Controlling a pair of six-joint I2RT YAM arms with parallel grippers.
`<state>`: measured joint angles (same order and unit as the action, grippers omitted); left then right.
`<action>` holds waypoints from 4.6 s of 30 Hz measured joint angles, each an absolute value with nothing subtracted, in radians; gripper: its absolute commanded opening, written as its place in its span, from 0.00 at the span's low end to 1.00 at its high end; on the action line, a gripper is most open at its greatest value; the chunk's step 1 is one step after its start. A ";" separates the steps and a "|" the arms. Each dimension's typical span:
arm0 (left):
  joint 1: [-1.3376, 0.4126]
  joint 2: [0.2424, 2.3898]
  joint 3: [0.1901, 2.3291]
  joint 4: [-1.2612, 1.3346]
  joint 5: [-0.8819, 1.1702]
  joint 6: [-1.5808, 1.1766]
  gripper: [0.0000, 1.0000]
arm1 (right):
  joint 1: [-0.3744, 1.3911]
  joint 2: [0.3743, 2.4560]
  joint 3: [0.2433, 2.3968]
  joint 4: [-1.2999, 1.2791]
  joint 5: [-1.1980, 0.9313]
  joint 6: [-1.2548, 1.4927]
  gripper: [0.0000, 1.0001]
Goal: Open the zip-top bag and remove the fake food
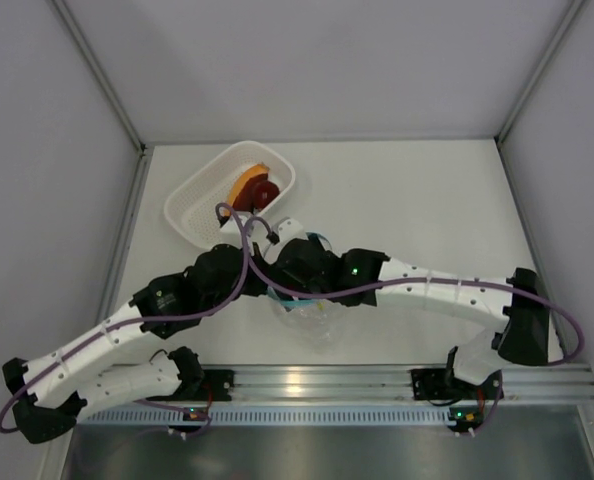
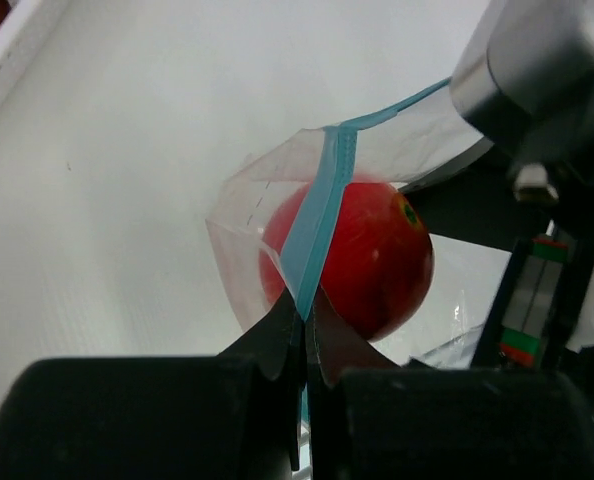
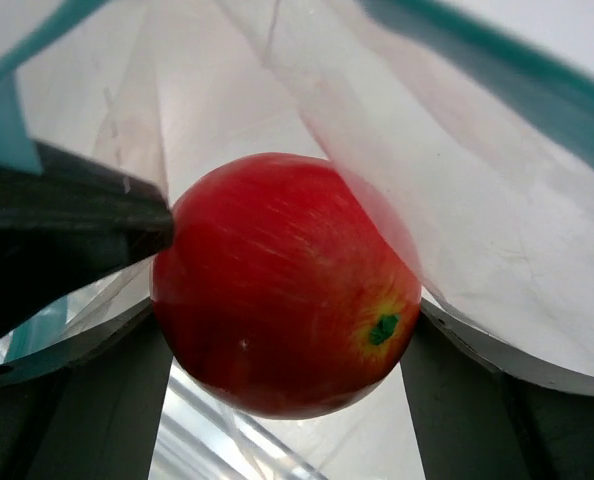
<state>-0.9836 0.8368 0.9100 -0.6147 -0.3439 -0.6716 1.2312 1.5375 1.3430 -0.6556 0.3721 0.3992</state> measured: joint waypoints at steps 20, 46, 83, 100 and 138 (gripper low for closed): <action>-0.993 0.782 0.953 -0.674 -0.342 -0.541 0.00 | 1.247 1.290 1.040 -0.266 0.171 0.293 0.46; -1.000 0.902 0.946 -0.637 -0.390 -0.537 0.00 | 1.252 1.122 0.847 -0.062 0.311 0.215 0.36; -0.981 0.665 0.770 -0.472 -0.452 -0.743 0.00 | 1.263 1.246 0.837 0.365 0.384 0.059 0.28; -0.984 0.672 0.834 -0.594 -0.500 -0.742 0.00 | 1.225 1.230 1.008 0.166 0.232 0.108 0.28; -0.984 0.447 0.733 -0.731 -0.508 -0.865 0.00 | 0.723 2.191 2.050 -0.043 0.006 0.318 0.51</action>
<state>-0.9844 0.4469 0.7326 -0.7311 -0.5079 -0.8650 0.7235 2.1910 2.0502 -0.0425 0.0063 0.3176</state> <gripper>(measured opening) 0.021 0.798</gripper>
